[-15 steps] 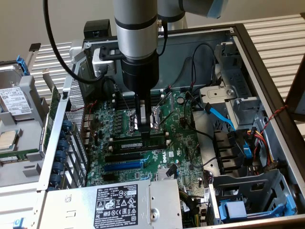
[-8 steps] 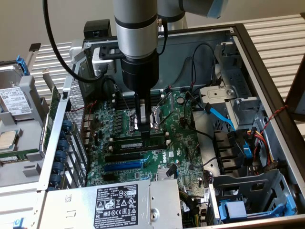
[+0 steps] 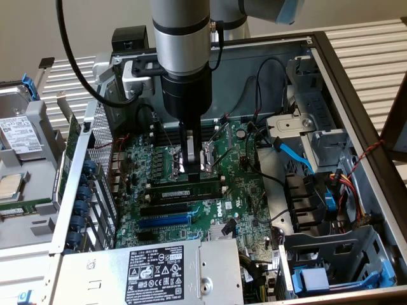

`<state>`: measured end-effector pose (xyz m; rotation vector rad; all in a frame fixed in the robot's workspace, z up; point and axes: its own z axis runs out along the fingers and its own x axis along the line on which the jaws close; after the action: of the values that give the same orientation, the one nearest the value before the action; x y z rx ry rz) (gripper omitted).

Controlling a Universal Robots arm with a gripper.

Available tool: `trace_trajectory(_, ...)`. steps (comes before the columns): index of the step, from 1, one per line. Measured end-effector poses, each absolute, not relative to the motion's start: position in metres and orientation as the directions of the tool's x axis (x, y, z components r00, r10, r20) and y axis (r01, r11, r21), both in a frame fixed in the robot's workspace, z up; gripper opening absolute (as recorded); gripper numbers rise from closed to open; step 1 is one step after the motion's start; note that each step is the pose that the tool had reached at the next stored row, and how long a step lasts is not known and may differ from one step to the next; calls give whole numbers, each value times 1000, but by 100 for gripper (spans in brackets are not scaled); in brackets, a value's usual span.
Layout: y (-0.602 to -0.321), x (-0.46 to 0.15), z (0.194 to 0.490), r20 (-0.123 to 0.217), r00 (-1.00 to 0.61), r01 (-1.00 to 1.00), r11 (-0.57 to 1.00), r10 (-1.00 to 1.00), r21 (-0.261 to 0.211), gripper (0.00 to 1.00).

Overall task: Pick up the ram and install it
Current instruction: 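Press down the ram until it locks into place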

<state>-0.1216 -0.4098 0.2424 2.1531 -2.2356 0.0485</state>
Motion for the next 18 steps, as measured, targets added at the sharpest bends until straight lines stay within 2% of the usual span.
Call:
trace_trajectory(14, -410, -122, 243, 43, -37, -999, 38, -998, 4, 21)
trace_trajectory(16, -410, -122, 243, 43, -37, -999, 38, -998, 4, 12)
trace_trajectory(18, -410, -122, 243, 43, -37, -999, 38, -998, 4, 11)
